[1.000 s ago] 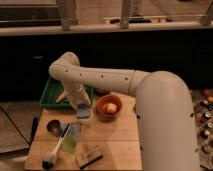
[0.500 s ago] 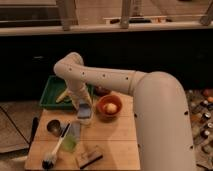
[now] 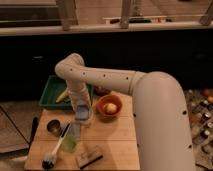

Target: Place sponge in paper cup

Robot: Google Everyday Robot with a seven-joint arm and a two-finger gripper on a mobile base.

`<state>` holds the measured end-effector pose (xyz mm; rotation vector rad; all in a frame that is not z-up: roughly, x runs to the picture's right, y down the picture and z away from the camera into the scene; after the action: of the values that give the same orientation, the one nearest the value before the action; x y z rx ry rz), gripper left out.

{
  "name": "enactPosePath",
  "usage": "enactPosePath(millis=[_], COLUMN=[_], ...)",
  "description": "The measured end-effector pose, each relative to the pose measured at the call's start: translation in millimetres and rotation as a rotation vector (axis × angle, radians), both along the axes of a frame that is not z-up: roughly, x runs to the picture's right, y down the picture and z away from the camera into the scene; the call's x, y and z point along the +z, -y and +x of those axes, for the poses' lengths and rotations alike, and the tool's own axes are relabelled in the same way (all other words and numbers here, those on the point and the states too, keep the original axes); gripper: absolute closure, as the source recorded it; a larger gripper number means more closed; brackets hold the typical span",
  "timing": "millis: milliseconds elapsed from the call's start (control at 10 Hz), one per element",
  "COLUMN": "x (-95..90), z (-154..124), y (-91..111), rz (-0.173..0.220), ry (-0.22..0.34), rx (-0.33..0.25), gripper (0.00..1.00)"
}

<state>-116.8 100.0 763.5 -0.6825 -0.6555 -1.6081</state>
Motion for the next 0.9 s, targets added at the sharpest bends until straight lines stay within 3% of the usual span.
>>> enactPosePath(millis=[900], x=[-15.0], z=[5], y=[14], rz=[0.030], ry=[0.002], rx=[0.027], gripper=[0.20])
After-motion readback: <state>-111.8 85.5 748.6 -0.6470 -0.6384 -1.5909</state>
